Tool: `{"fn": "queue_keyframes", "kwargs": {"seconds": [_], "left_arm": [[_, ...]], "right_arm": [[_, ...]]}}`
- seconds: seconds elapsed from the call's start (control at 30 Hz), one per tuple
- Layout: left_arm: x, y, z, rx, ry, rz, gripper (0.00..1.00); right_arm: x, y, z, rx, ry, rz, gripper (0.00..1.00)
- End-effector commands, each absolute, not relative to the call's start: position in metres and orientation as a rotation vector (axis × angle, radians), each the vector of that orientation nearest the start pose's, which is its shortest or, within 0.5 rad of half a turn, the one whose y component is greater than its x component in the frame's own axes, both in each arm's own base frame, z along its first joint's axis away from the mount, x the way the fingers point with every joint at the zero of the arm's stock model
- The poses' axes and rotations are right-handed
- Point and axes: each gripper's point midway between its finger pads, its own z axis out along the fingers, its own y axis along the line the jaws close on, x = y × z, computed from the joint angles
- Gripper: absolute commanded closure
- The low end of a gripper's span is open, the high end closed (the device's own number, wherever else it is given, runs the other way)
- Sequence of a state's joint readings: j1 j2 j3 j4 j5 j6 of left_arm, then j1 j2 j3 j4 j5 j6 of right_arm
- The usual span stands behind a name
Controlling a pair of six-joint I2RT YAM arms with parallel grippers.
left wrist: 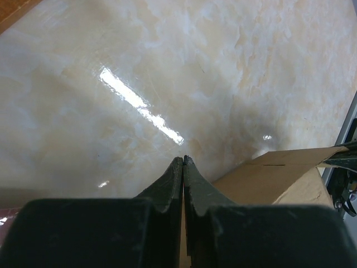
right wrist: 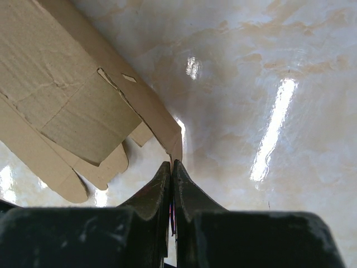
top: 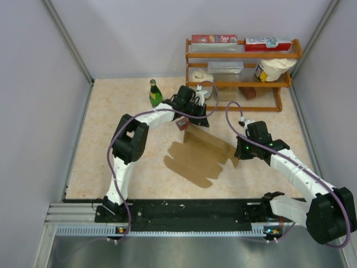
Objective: Fold the paper box
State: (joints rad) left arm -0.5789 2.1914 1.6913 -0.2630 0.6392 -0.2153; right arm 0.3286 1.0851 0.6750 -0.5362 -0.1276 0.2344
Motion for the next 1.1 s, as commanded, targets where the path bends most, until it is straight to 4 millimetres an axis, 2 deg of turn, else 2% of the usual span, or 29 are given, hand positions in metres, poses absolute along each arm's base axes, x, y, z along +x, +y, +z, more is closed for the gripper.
{"fn": "queue_keyframes", "kwargs": {"seconds": [0.0, 0.87, 1.07], "left_arm": [[0.393, -0.399, 0.102, 0.788, 2.257, -1.165, 0.94], [0.383, -0.390, 0.092, 0.784, 2.315, -1.137, 0.98], [0.380, -0.390, 0.091, 0.788, 2.323, -1.147, 1.00]], "right_arm": [[0.251, 0.118, 0.105, -0.181, 2.435, 0.414, 1.00], [0.250, 0.120, 0.108, -0.172, 2.425, 0.430, 1.00], [0.251, 0.123, 0.113, -0.181, 2.401, 0.456, 1.00]]}}
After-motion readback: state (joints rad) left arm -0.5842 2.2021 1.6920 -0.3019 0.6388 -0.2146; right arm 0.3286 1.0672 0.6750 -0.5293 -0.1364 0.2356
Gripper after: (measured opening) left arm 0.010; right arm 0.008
